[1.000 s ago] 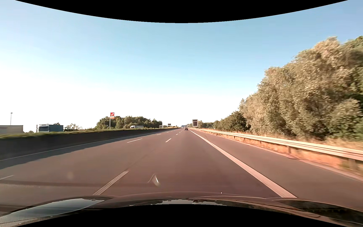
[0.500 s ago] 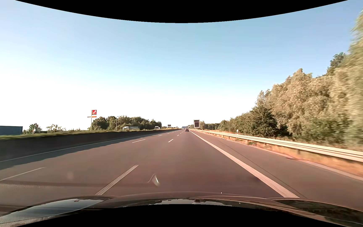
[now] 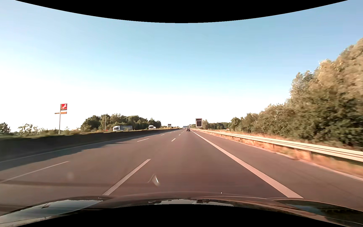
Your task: Follow the waypoints while adhering to traffic rules and regulations
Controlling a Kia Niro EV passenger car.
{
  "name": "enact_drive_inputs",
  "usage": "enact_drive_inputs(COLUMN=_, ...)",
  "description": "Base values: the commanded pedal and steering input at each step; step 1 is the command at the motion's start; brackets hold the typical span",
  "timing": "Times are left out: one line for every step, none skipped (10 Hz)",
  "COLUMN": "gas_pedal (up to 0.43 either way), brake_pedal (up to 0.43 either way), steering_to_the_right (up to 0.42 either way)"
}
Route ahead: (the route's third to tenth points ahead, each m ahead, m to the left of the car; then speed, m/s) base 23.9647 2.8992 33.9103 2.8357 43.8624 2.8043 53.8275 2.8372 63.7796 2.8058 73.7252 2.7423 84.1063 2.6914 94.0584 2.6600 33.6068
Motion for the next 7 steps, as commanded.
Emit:
enact_drive_inputs(gas_pedal=0.378, brake_pedal=0.000, steering_to_the_right=-0.005)
enact_drive_inputs(gas_pedal=0.378, brake_pedal=0.000, steering_to_the_right=-0.005)
enact_drive_inputs(gas_pedal=0.378, brake_pedal=0.000, steering_to_the_right=-0.005)
enact_drive_inputs(gas_pedal=0.378, brake_pedal=0.000, steering_to_the_right=-0.005)
enact_drive_inputs(gas_pedal=0.378, brake_pedal=0.000, steering_to_the_right=-0.005)
enact_drive_inputs(gas_pedal=0.378, brake_pedal=0.000, steering_to_the_right=-0.005)
enact_drive_inputs(gas_pedal=0.378, brake_pedal=0.000, steering_to_the_right=-0.005)
